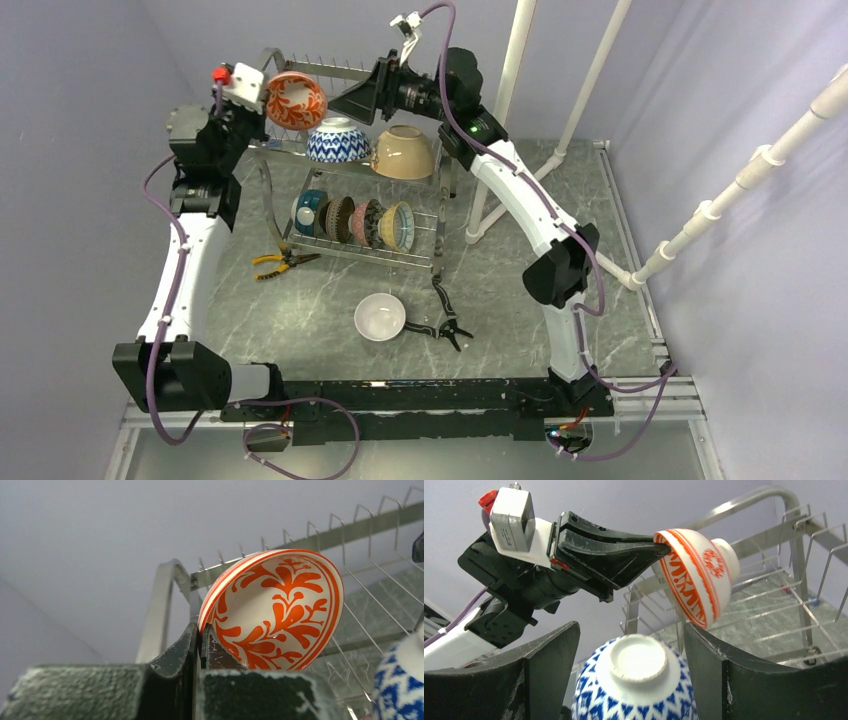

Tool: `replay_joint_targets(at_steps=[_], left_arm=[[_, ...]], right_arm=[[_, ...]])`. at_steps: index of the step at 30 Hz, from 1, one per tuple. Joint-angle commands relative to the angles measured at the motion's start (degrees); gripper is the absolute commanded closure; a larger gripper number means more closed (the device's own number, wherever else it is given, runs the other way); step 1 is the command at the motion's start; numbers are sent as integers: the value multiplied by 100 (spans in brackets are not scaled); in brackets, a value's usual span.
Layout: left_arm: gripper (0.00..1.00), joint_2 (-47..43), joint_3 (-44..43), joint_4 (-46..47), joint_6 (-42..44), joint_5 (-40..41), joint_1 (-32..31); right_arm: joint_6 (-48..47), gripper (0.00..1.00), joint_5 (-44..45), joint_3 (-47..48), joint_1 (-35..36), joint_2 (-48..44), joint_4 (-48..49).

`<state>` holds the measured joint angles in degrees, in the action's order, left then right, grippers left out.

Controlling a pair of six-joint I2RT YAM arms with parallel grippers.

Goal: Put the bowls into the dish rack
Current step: Turn the bowl upside down on the dish rack.

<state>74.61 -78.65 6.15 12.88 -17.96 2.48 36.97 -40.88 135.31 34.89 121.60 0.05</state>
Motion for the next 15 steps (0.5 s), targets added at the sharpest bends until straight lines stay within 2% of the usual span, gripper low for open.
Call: replay_joint_targets(at_steps=[1,7,15], left_arm=[[97,-404,127,638,1235,240,-409],[97,-426,260,392,2127,1325,-975],[97,-783,597,631,2610,1524,-1024]], right_arm=[[-266,21,78,-534,-2,-712,150],[-732,21,582,-1373,-7,-1636,-197],[-1009,19,865,-1953,-8,-2420,-441]])
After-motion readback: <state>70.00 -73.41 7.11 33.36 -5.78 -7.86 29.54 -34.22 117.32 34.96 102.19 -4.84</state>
